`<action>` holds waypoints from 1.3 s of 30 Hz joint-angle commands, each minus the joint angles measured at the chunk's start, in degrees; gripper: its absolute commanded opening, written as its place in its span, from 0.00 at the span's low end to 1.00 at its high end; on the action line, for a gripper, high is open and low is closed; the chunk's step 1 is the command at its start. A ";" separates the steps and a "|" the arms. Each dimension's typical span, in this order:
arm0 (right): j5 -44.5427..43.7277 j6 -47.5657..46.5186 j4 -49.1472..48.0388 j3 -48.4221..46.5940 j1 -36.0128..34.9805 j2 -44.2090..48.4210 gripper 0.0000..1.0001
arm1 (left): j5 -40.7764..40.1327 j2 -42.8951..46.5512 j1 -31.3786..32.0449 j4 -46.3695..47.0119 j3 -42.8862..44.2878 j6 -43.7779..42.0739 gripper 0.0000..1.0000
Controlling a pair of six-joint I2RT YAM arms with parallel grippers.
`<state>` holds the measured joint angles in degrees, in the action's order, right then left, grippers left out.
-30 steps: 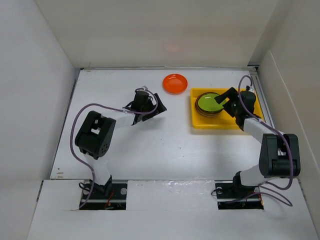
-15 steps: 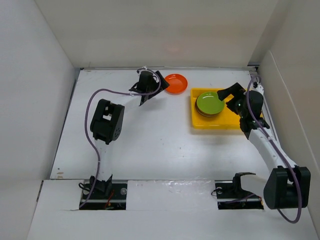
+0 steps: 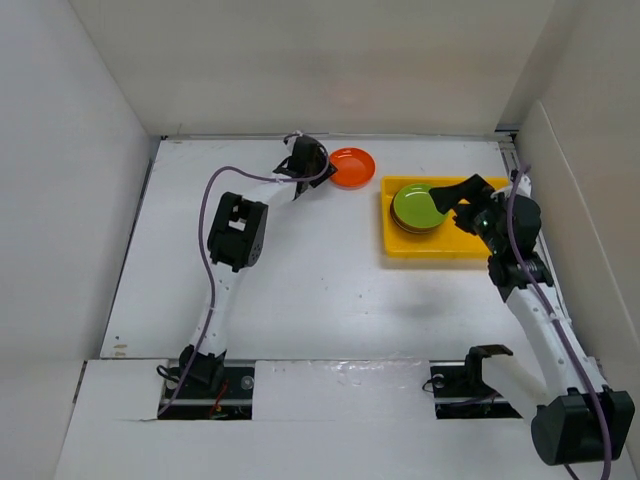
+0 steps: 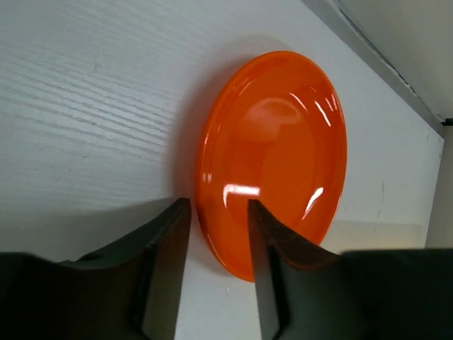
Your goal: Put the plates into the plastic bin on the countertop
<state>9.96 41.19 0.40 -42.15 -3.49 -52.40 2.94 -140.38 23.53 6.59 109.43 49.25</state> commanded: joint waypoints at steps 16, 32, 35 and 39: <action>11.92 -1.28 -2.94 2.77 -1.17 1.70 0.99 | -7.15 22.80 0.11 4.83 -23.18 2.35 0.00; 19.83 -1.91 -23.85 -4.61 -11.27 -26.33 0.96 | 5.05 62.76 4.07 16.00 -64.59 -4.95 0.00; 21.07 -0.32 -28.25 -5.83 -14.43 -30.91 0.93 | 8.91 64.08 4.07 16.96 -66.00 -5.57 0.00; 18.01 0.38 -28.27 -6.54 -17.25 -35.30 0.88 | 11.03 65.41 4.07 18.02 -67.23 -5.57 0.00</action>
<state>28.51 40.77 -21.21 -45.98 -18.96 -86.59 9.91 -78.81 27.73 18.41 42.61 44.64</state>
